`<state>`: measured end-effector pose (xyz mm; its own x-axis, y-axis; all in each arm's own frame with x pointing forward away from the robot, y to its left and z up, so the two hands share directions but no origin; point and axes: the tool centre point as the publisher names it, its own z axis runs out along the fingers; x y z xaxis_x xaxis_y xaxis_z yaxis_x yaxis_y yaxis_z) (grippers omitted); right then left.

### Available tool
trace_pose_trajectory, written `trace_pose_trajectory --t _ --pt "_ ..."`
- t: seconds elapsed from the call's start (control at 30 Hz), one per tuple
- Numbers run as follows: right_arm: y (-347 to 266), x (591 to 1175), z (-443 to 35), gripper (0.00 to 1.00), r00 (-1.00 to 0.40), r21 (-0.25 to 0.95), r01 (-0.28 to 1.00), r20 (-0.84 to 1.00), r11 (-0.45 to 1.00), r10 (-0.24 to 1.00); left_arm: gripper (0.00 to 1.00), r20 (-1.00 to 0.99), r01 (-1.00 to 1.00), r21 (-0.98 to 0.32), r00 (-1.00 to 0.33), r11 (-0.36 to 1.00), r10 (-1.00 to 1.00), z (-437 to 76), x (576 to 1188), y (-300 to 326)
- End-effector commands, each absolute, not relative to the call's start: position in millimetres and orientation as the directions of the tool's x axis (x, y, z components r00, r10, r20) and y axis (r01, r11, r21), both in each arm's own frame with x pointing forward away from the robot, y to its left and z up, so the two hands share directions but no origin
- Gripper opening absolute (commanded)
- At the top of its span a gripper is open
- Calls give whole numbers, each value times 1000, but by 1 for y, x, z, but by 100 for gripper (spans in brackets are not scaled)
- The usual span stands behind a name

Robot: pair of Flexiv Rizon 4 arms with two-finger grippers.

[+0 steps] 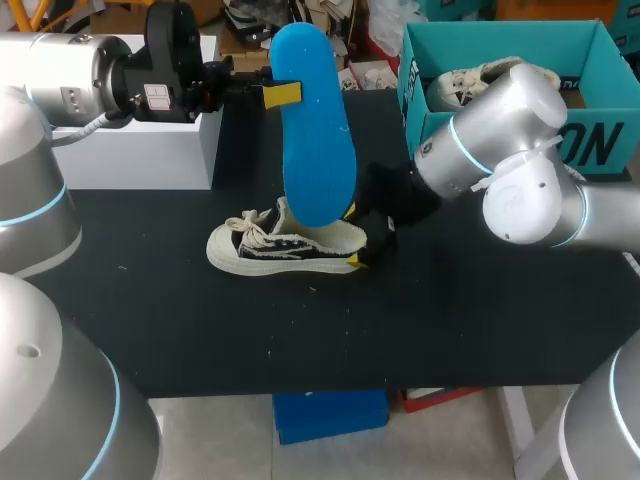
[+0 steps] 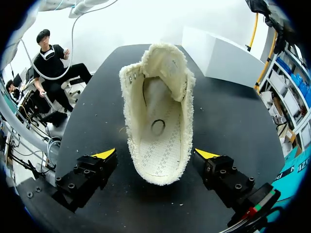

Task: Take the shoe out of the shoebox, open the shoe tongue, remove and reinsert the insole, then place the shoe into the shoebox

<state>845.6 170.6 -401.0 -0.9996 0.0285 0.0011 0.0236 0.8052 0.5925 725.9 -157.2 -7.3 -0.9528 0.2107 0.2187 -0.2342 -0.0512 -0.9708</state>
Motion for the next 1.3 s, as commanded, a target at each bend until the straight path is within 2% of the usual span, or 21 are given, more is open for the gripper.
trace_pose_trajectory --t 0.03,0.47,1.3 --pt "171 844 -387 100 -999 442 32 -16 896 44 0 218 -233 -971 -954 -53 208 -8 725 -158" --pt "179 851 -361 100 -999 265 -35 -24 964 -30 0 218 -233 -971 -954 -53 208 -8 725 -158" --pt "194 860 -356 100 -998 140 -56 18 989 -59 0 218 -233 -971 -954 -53 208 -8 725 -158"
